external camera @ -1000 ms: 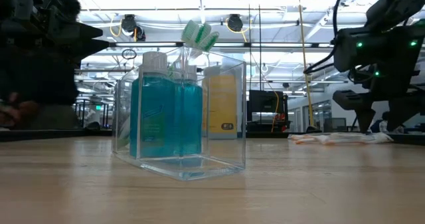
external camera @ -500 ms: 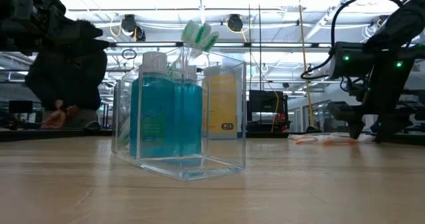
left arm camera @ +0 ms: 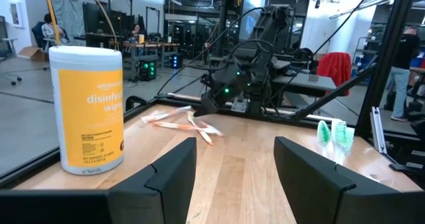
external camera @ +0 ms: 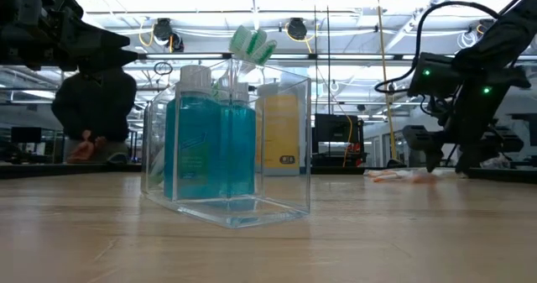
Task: Pick & Place toothbrushing station
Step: Put the orange toothbrush into the transparent organizer
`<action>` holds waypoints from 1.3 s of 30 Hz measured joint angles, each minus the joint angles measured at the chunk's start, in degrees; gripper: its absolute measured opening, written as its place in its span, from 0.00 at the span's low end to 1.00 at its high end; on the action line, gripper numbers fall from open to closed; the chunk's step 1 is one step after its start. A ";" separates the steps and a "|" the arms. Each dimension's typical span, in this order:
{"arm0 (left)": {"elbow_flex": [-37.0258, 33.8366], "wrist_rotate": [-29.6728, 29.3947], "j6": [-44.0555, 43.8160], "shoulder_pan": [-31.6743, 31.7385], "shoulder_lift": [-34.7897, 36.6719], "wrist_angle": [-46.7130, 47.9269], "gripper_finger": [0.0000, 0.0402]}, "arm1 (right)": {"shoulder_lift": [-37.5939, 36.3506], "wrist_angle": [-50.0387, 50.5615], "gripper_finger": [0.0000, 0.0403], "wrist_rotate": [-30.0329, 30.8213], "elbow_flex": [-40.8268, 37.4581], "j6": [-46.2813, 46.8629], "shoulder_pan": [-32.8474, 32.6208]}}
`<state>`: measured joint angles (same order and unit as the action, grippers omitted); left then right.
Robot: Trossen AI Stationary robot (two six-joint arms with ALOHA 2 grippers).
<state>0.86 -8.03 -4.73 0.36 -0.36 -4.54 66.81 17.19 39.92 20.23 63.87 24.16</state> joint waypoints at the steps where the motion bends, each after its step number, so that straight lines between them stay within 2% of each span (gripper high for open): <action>1: 0.00 0.00 0.00 0.00 0.00 0.01 0.52 | -0.02 -0.45 0.60 0.06 0.00 -0.30 0.71; 8: 0.00 0.00 0.00 -0.01 0.00 0.02 0.52 | 0.00 -5.80 0.53 -4.30 -0.04 -4.60 5.05; 15: 0.00 0.00 0.00 -0.02 0.00 0.02 0.52 | -0.10 -9.17 0.51 -7.42 -2.65 -6.65 10.16; 25: 0.00 0.00 0.00 0.00 0.00 0.00 0.52 | -0.16 -23.39 0.48 -6.91 -9.04 -10.62 11.56; 39: 0.00 -0.01 -0.01 -0.01 0.00 0.00 0.52 | -0.04 -23.28 0.22 -7.19 -9.14 -12.63 11.89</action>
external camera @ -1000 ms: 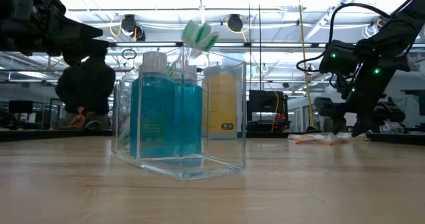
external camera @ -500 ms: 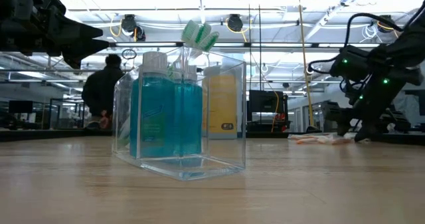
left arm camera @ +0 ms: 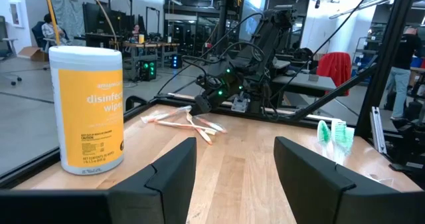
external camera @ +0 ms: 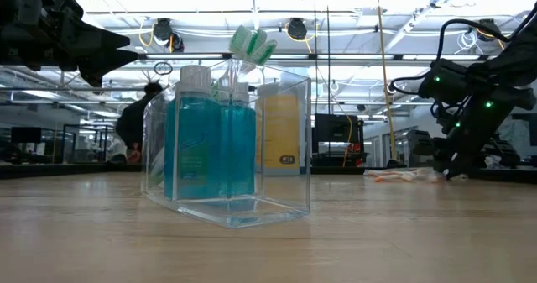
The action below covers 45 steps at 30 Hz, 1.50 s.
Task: Pick & Place toothbrushing station
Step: Put the orange toothbrush into the transparent organizer
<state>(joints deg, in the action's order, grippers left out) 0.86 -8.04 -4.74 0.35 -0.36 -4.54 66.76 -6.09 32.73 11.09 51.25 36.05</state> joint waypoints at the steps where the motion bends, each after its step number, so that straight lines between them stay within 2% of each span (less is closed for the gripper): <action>1: 0.00 0.01 0.01 -0.01 0.00 0.01 0.52 | 0.00 -0.02 0.21 -0.07 0.00 -0.21 0.00; 10: 0.00 0.01 0.01 0.00 0.00 0.00 0.52 | 0.00 -3.77 0.03 -2.77 -0.02 -5.90 -0.06; 14: 0.00 0.01 0.01 -0.01 0.00 0.00 0.52 | -1.40 -7.99 0.02 -7.38 -0.17 -8.95 -0.56; 22: 0.00 0.01 0.01 0.01 0.00 0.02 0.52 | -9.54 -16.59 0.02 -11.01 -0.13 -13.32 -5.80; 28: 0.00 0.01 0.01 0.00 0.00 0.00 0.52 | -15.59 -27.04 0.02 -11.15 -0.11 -20.64 -15.72; 32: 0.00 0.01 -0.01 0.01 0.00 0.00 0.52 | -16.40 -35.85 0.02 -10.87 -0.08 -27.23 -24.68; 39: 0.00 -0.01 0.01 0.01 0.00 0.02 0.52 | -13.38 -47.61 0.02 -10.70 -0.07 -33.25 -38.76; 45: 0.00 0.00 0.00 0.00 0.00 0.02 0.52 | -6.55 -57.60 0.02 -10.52 1.94 -36.23 -48.41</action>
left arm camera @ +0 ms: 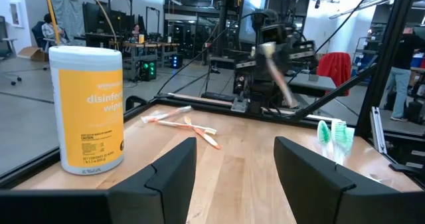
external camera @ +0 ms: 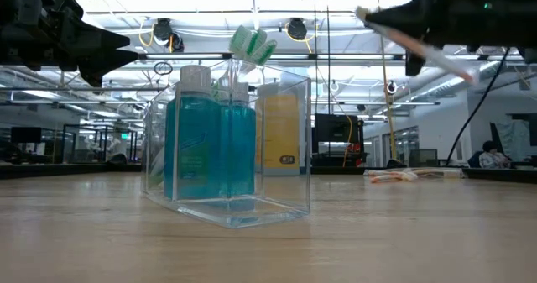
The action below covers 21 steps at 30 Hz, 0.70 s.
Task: Pick & Place toothbrushing station
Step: Put the orange toothbrush into the transparent organizer
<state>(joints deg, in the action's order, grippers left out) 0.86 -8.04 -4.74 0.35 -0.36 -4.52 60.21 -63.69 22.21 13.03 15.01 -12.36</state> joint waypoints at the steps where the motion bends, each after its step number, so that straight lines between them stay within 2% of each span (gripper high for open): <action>1: 0.00 0.01 0.01 -0.01 0.00 0.00 0.52 | 1.70 -0.61 0.02 -0.01 1.05 -0.74 -1.31; 6: 0.00 0.01 0.01 -0.01 0.00 0.00 0.52 | 12.11 -2.51 0.02 -0.20 9.05 -7.92 -7.55; 8: 0.00 0.01 0.01 -0.01 0.00 0.00 0.52 | 16.80 -3.67 0.02 -3.14 12.86 -12.40 -9.20; 13: -0.02 0.01 -0.01 0.01 0.00 0.03 0.52 | 28.55 -9.78 0.02 -15.39 21.76 -23.54 -11.66; 18: -0.02 -0.01 0.00 0.01 0.00 0.00 0.52 | 37.73 -15.96 0.02 -17.33 28.44 -29.26 -12.66; 21: -0.02 0.01 -0.01 0.01 0.00 -0.03 0.52 | 42.57 -18.54 0.02 -21.75 32.25 -28.71 -12.58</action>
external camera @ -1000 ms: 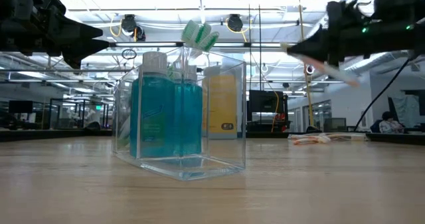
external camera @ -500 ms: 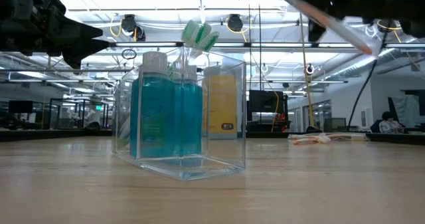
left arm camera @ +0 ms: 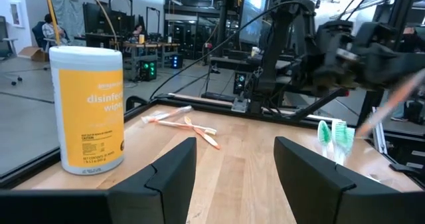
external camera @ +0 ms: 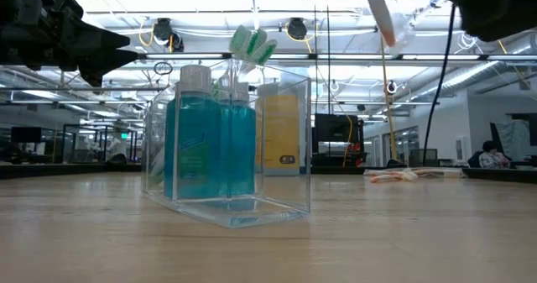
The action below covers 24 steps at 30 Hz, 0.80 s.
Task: Pick & Place toothbrushing station
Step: Put the orange toothbrush into the transparent organizer
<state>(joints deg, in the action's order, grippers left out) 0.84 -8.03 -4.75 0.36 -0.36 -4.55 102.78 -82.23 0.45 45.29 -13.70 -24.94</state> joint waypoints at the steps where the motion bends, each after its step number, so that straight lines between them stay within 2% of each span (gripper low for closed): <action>1: 0.00 0.00 0.02 0.00 0.00 0.01 0.52 | 1.52 -0.71 0.02 -0.82 1.59 0.52 -0.04; 9: 0.00 0.00 0.00 0.00 0.00 0.03 0.52 | 10.47 -1.19 0.02 -0.77 13.65 1.01 0.01; 13: 0.00 0.00 0.00 0.00 0.00 0.03 0.52 | 14.11 -1.22 0.02 -0.75 17.30 1.21 0.12; 24: 0.00 -0.01 0.00 0.00 0.00 0.01 0.52 | 20.63 -3.30 0.03 -0.66 21.32 1.64 1.34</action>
<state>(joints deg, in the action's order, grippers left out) 0.84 -8.04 -4.75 0.36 -0.36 -4.54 123.41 -85.52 -0.21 66.61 -12.05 -23.60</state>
